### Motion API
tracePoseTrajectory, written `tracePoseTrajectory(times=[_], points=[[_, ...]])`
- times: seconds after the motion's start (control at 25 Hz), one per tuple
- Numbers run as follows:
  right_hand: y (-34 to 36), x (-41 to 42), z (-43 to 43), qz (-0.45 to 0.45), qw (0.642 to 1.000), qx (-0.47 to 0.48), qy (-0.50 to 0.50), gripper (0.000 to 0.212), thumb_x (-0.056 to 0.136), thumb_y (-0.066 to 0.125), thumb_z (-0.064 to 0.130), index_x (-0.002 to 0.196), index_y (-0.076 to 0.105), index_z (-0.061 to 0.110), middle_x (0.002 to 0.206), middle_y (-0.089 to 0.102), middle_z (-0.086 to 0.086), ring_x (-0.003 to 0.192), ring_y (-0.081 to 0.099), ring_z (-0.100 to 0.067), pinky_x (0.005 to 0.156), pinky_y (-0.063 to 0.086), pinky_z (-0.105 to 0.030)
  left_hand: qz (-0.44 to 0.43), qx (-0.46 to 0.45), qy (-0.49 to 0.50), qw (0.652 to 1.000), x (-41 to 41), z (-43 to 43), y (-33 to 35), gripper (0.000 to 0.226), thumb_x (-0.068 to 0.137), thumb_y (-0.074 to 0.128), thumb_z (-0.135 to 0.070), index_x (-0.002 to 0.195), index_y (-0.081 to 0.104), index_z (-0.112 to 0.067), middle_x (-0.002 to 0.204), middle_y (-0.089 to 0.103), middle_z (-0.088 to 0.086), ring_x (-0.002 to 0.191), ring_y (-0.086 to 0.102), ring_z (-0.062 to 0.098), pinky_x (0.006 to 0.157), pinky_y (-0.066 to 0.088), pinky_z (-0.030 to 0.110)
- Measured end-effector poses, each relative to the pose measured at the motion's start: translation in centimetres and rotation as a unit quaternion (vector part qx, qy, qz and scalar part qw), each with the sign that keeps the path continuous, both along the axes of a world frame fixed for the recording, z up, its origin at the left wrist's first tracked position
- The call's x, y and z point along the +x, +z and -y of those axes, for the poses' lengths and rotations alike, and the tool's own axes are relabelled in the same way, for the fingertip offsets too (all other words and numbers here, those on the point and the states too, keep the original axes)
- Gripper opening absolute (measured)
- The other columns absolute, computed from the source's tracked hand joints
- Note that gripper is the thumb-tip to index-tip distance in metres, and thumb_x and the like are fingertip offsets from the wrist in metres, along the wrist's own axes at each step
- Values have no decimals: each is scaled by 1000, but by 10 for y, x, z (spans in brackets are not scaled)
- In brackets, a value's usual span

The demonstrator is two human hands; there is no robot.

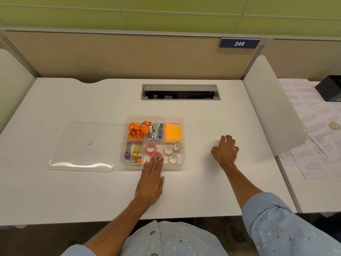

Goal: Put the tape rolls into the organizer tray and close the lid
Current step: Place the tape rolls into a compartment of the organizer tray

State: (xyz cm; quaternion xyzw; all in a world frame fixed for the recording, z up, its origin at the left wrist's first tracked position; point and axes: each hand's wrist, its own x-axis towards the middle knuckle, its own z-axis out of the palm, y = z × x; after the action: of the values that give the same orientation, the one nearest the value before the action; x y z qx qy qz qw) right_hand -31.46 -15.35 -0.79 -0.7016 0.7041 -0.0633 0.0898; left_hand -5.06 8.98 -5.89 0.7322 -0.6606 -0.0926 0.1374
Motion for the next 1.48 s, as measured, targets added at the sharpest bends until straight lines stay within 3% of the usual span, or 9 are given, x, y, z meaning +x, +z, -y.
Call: tracePoseTrajectory(times=[0.32,0.44,0.6,0.72,0.88,1.0,1.24,1.48], points=[[-17,-13,-19,-14,999,-2,-31,52,73,70,0,124,61,4,131,54,-21,117,54,-47,97,46,-53,4,5,-2,1000,1,0,2,73,110,41,-34,172,8,-14,180,9,8,167,7,26,134,18,53],[-21,-10,-27,-4,1000,-7,-25,41,77,71,0,117,65,7,129,58,-19,114,58,-45,92,49,-51,8,8,-4,1000,1,0,2,73,110,40,-35,172,8,-14,180,9,8,167,7,26,134,17,52],[-15,-6,-35,-15,1000,6,11,26,83,70,8,109,66,10,110,65,-13,103,60,-36,79,47,-46,8,6,-6,1000,1,0,1,72,110,40,-36,172,9,-14,180,9,8,167,7,26,134,16,52],[-6,2,-43,32,999,-25,30,28,83,72,17,109,61,16,105,65,-7,100,60,-32,78,47,-45,5,7,-4,1000,1,0,1,71,110,38,-36,172,9,-14,180,9,8,167,6,26,134,16,52],[11,25,-47,140,981,-71,116,44,86,75,35,124,59,21,117,65,2,107,58,-25,84,42,-42,-5,-1,-1,1000,-1,1,4,73,109,42,-34,171,13,-12,180,12,10,167,9,27,134,18,53],[26,46,-51,173,960,-67,209,40,88,73,47,121,63,27,118,63,9,108,55,-16,85,36,-35,-4,-1,-2,1000,-2,2,4,73,108,43,-34,171,13,-12,180,11,10,167,8,28,134,17,54],[35,80,-70,73,936,-32,342,52,91,61,62,125,67,24,121,65,3,112,56,-20,94,42,-42,-4,1,-2,1000,-1,2,4,77,107,51,-30,172,12,-12,180,11,11,167,9,28,134,17,54],[30,87,-80,35,932,-21,361,47,94,55,50,130,67,23,133,62,1,124,53,-23,104,40,-46,-1,-2,1,1000,-2,3,6,76,108,54,-35,171,18,-12,179,17,11,165,17,31,131,24,54]])
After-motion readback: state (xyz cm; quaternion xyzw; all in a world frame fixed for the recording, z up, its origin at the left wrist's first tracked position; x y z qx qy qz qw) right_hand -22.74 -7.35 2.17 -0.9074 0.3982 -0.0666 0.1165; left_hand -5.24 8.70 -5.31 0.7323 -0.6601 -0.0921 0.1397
